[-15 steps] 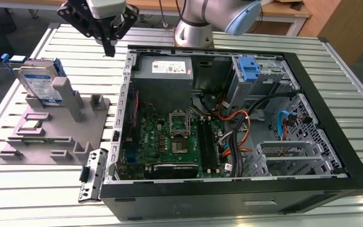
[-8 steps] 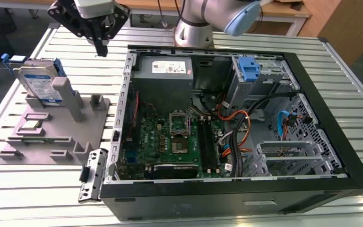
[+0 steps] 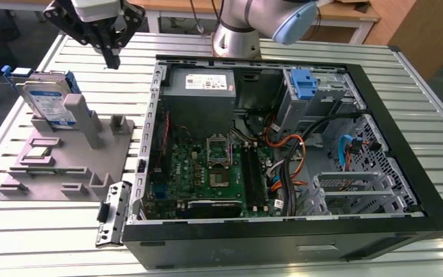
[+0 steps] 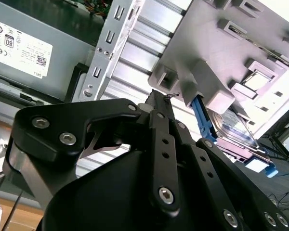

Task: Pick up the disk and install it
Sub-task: 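Reach for the disk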

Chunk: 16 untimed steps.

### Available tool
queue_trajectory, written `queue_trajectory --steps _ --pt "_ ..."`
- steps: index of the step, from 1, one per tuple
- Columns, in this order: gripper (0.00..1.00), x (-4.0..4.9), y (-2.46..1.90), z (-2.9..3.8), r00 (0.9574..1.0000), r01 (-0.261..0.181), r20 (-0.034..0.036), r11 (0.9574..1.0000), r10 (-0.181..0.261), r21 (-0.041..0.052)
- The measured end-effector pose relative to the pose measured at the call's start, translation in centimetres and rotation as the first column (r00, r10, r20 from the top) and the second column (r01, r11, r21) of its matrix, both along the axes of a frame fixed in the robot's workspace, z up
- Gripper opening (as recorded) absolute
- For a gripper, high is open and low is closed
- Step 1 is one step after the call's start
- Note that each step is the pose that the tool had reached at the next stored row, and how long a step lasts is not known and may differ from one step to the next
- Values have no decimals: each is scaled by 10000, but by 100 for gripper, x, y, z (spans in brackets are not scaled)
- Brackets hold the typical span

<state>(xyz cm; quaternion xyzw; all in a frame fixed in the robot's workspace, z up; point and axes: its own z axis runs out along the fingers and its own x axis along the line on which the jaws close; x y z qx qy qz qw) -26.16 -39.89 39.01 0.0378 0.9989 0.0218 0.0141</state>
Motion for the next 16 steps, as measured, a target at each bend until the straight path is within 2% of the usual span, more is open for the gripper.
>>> queue_trajectory --steps 16 --pt "11 -352 0 -4 10000 1 18 10000 -1 1"
